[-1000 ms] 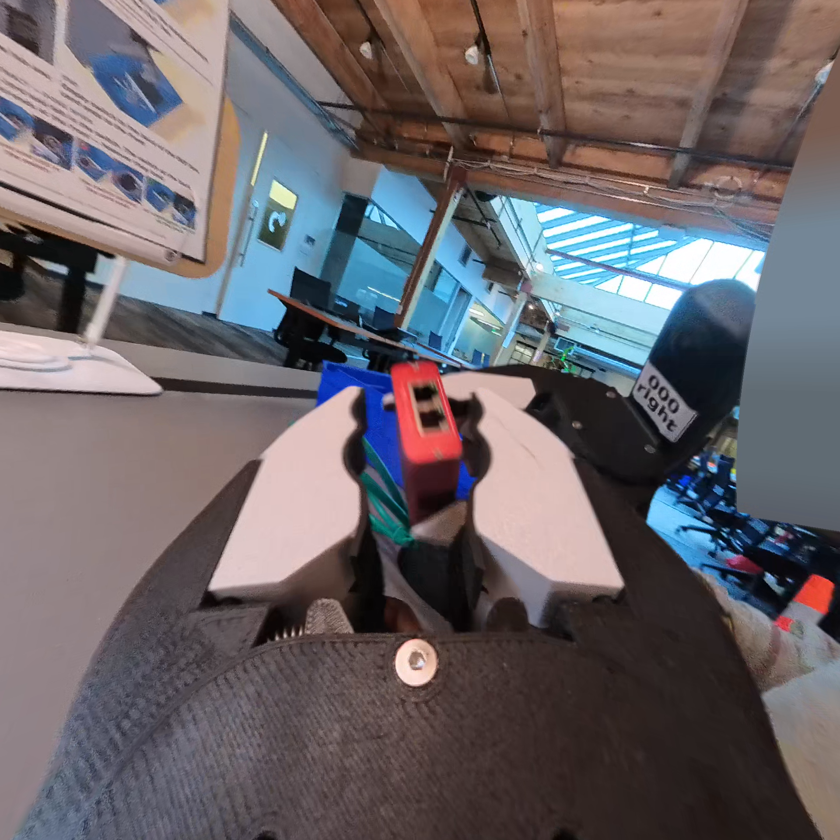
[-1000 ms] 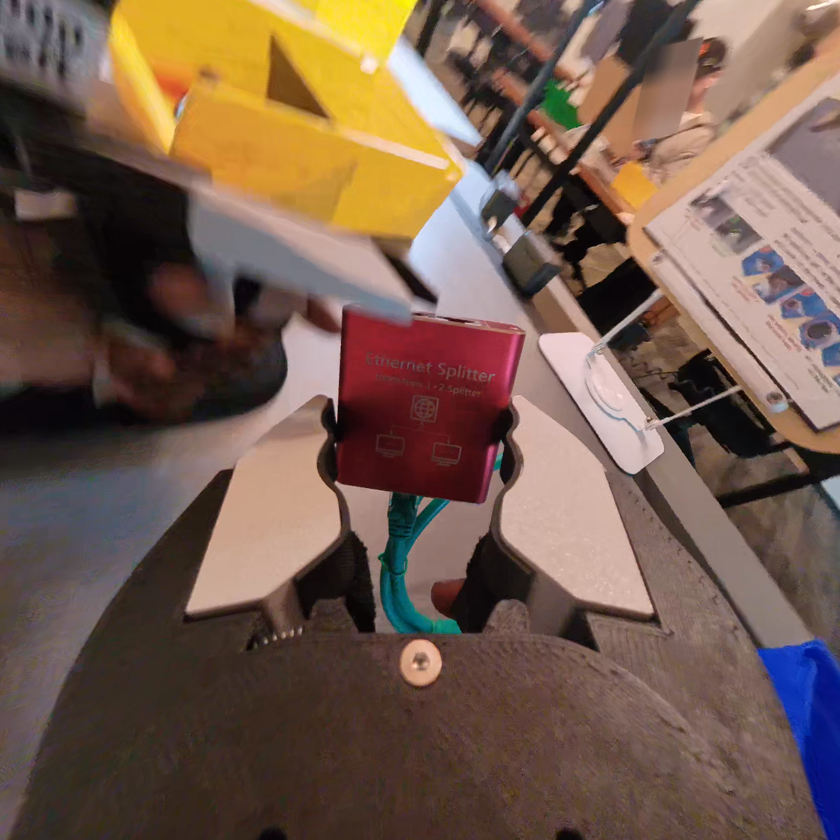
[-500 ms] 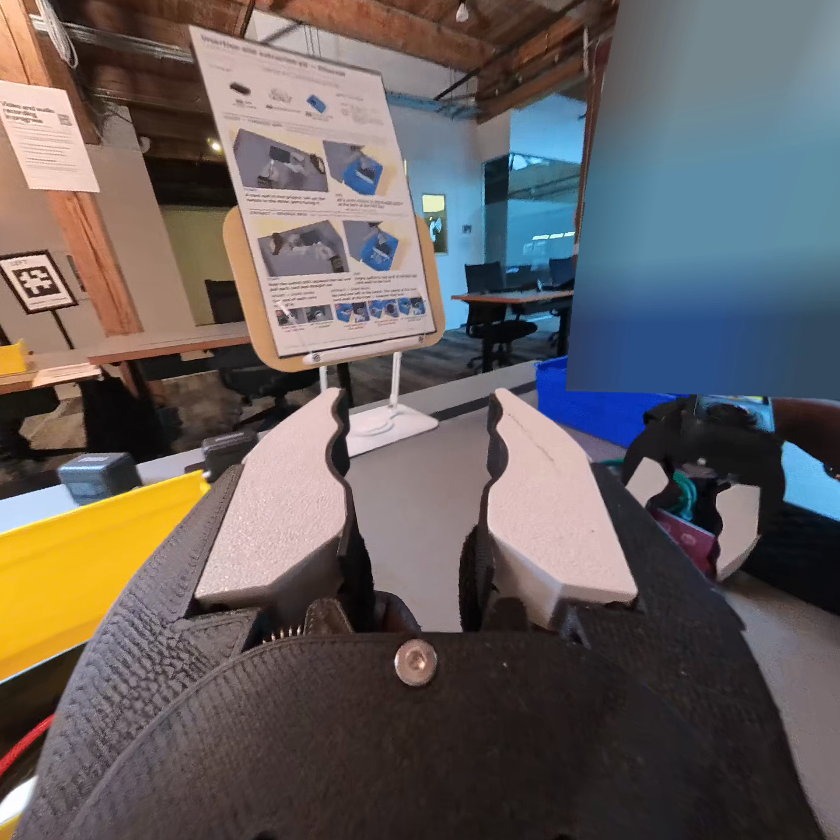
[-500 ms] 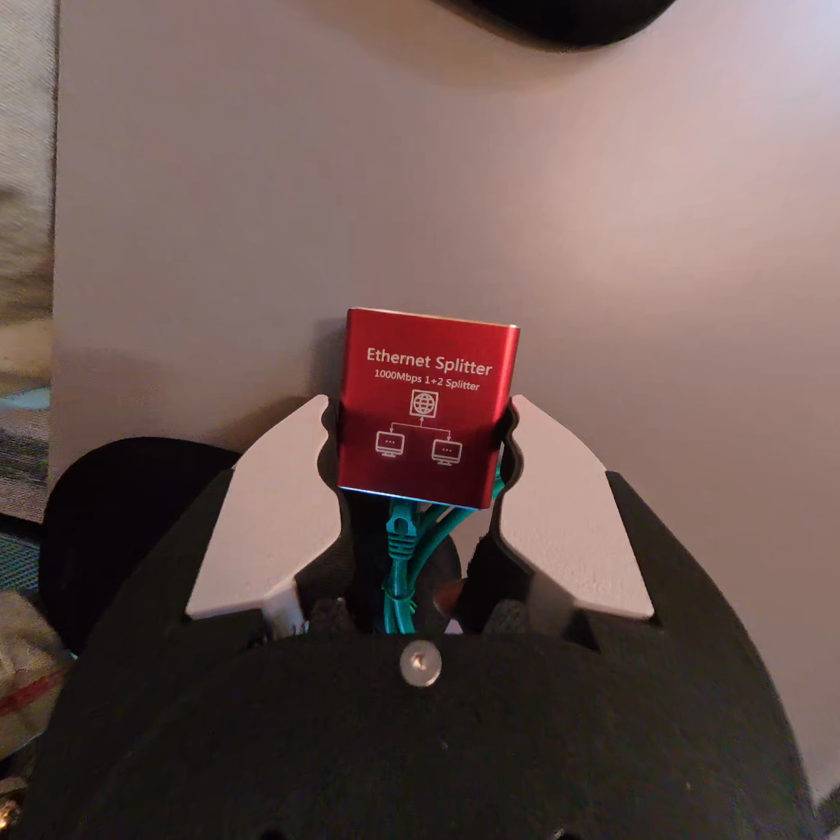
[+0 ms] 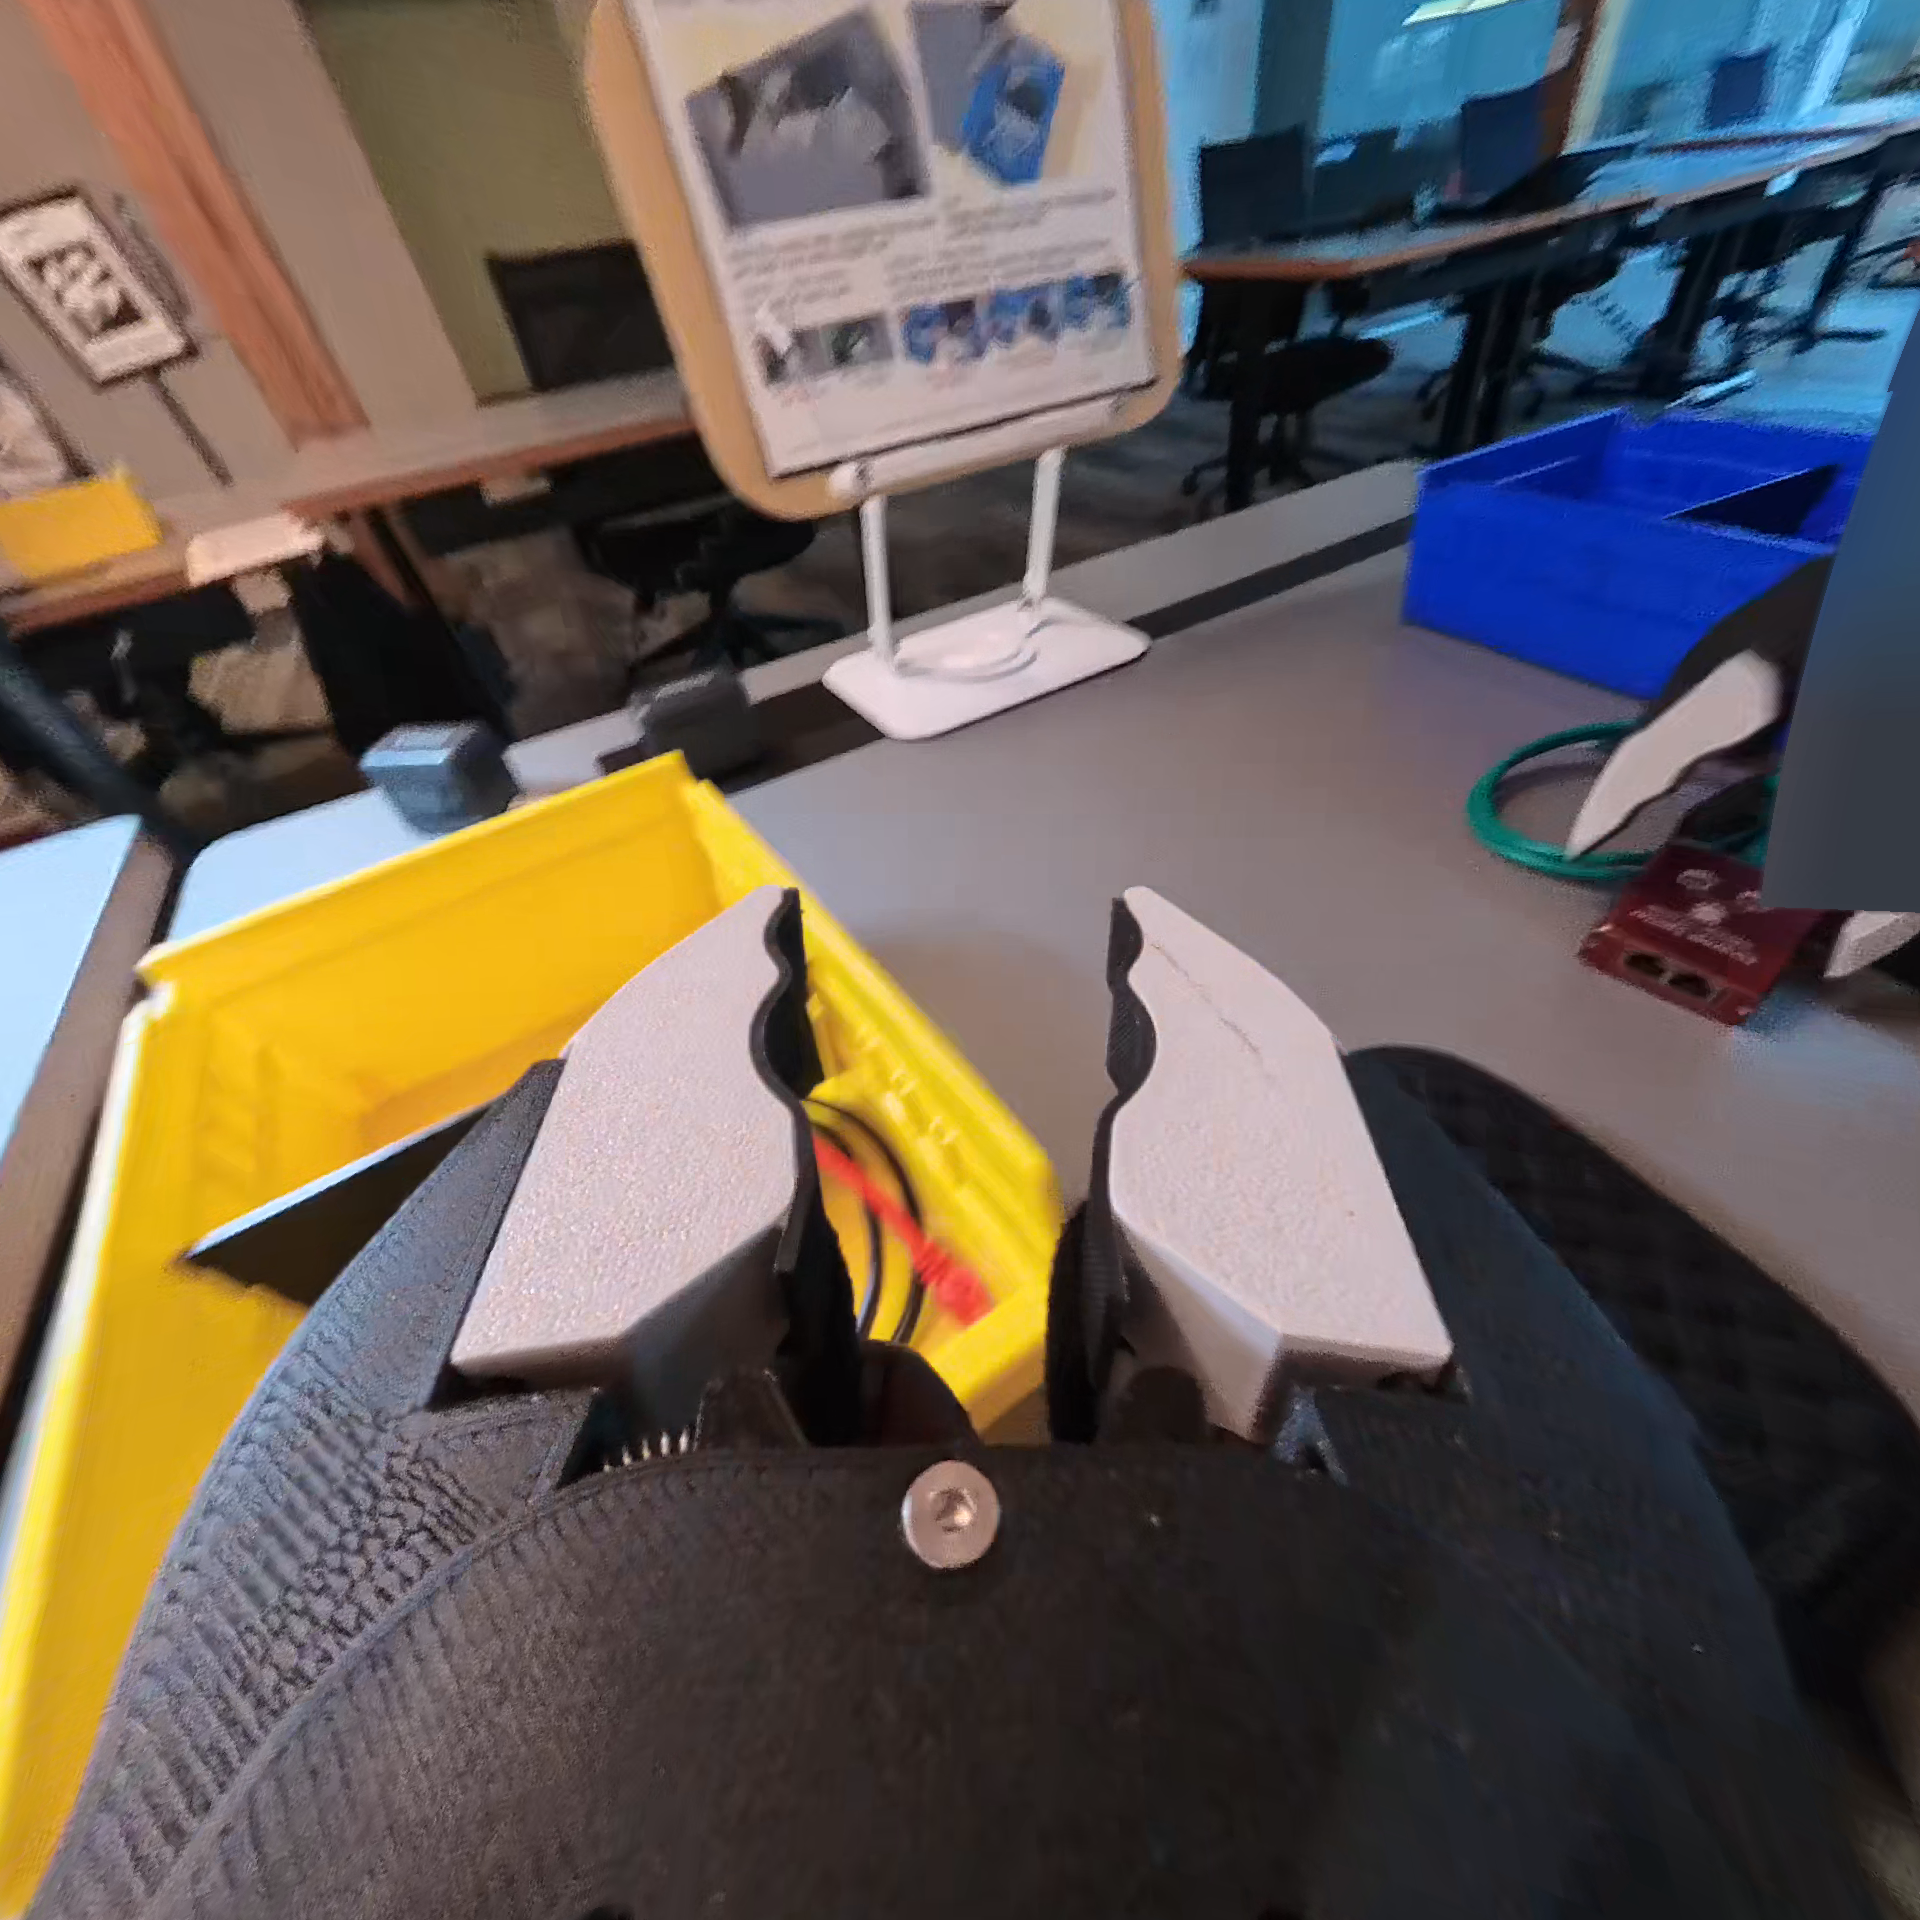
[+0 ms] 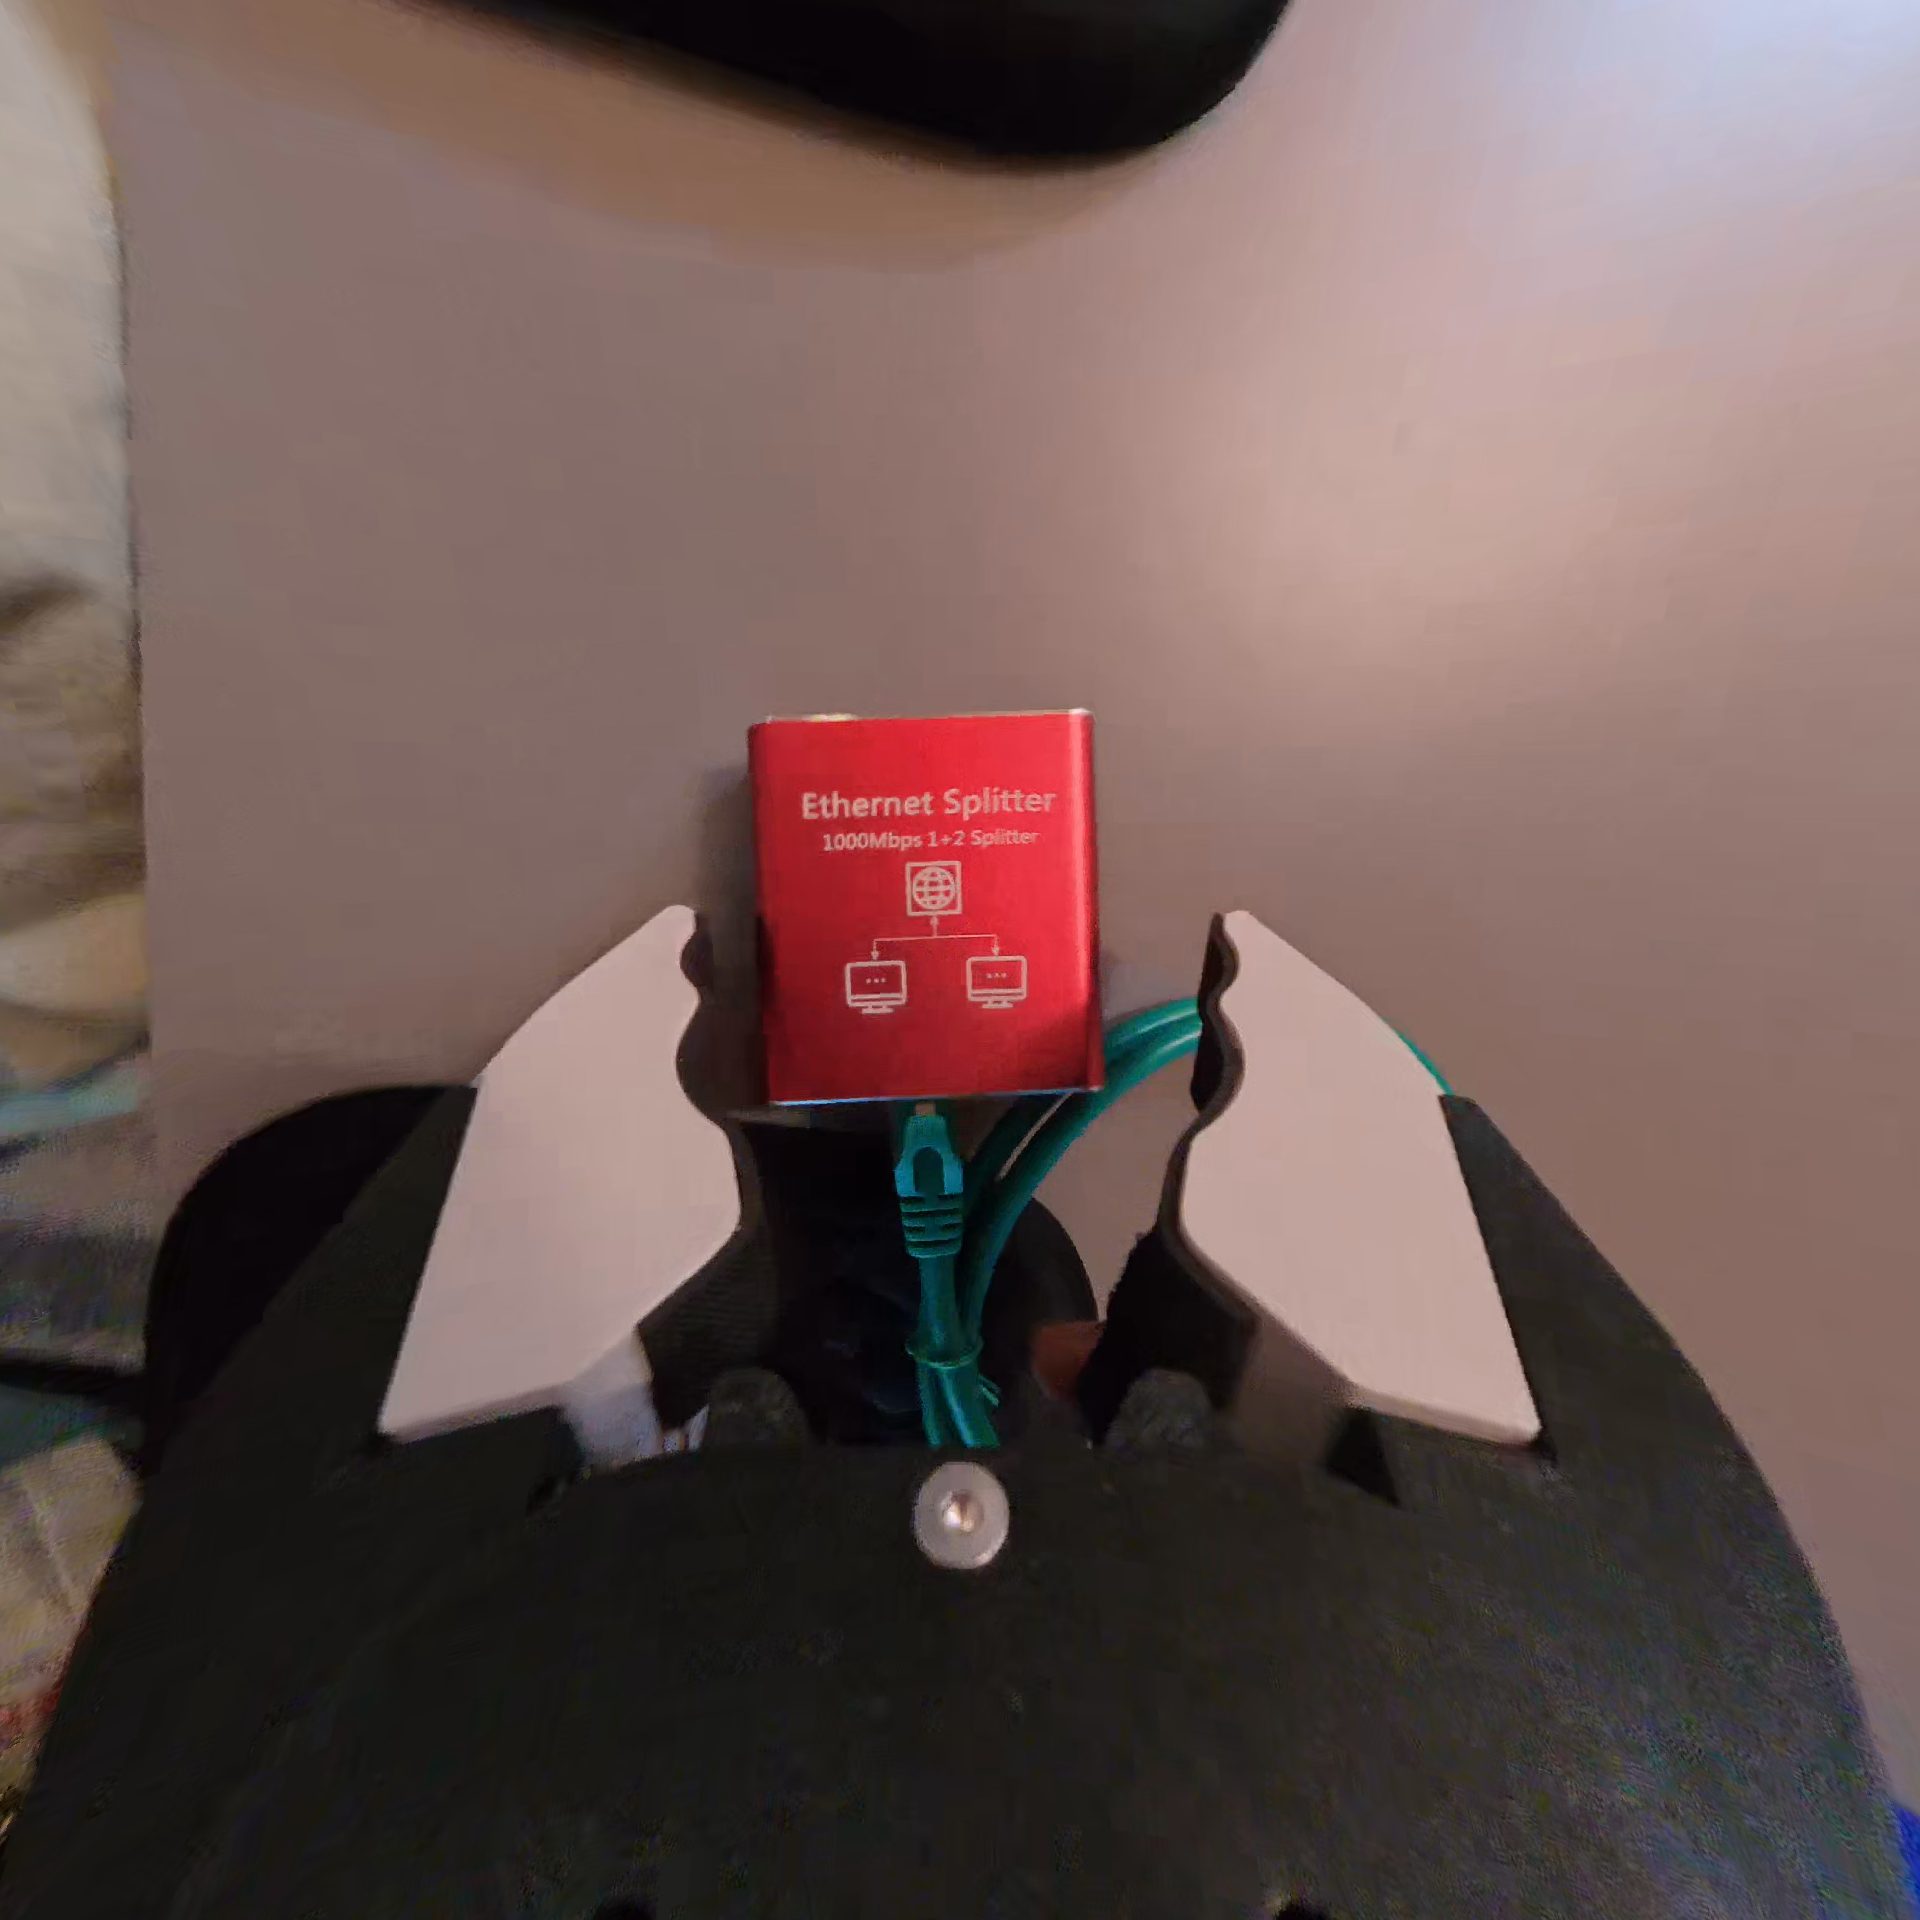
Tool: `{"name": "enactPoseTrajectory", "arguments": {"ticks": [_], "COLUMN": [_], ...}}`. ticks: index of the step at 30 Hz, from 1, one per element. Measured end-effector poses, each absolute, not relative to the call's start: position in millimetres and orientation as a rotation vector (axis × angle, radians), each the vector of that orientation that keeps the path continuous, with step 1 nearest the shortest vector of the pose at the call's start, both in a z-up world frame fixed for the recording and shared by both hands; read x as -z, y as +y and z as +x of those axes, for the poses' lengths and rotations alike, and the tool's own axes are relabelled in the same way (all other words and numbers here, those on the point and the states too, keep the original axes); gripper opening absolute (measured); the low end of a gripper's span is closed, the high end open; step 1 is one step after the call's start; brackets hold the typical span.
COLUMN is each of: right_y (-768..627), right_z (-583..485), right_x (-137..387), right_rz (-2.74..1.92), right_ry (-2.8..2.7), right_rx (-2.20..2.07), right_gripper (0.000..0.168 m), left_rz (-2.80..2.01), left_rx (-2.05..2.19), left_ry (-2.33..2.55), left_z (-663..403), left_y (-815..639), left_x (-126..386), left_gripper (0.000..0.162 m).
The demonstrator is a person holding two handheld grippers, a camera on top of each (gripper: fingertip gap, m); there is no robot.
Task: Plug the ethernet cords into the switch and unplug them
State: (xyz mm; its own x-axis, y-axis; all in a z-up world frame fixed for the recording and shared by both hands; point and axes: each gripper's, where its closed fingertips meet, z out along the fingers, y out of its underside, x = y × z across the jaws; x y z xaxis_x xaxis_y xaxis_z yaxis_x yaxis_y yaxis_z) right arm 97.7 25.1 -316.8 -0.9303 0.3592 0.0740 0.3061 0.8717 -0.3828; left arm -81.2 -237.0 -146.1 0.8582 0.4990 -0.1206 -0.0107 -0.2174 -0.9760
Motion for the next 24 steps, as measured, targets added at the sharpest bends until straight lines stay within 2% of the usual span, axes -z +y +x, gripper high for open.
{"name": "enactPoseTrajectory", "arguments": {"ticks": [2, 5, 7, 9, 24], "right_y": [20, 15, 13, 13, 25], "right_z": [91, 87, 92, 98, 106], "right_x": [298, 267, 251, 241, 228], "right_rz": [-0.584, -0.64, -0.658, -0.669, -0.666], "right_ry": [-2.723, -2.443, -2.31, -2.214, -2.087], "right_rx": [-0.726, -0.968, -1.1, -1.187, -1.154], "right_gripper": [0.095, 0.092, 0.09, 0.087, 0.079], "left_rz": [-1.831, -2.052, -2.189, -2.273, -2.56], "left_rx": [-0.535, -0.601, -0.55, -0.481, -0.048], "left_ry": [-0.476, -0.641, -0.692, -0.677, -0.597], "left_z": [-96, -119, -125, -128, -122], "left_y": [-260, -293, -303, -304, -265], "left_x": [161, 197, 220, 236, 295], "left_gripper": [0.056, 0.055, 0.042, 0.04, 0.036]}}
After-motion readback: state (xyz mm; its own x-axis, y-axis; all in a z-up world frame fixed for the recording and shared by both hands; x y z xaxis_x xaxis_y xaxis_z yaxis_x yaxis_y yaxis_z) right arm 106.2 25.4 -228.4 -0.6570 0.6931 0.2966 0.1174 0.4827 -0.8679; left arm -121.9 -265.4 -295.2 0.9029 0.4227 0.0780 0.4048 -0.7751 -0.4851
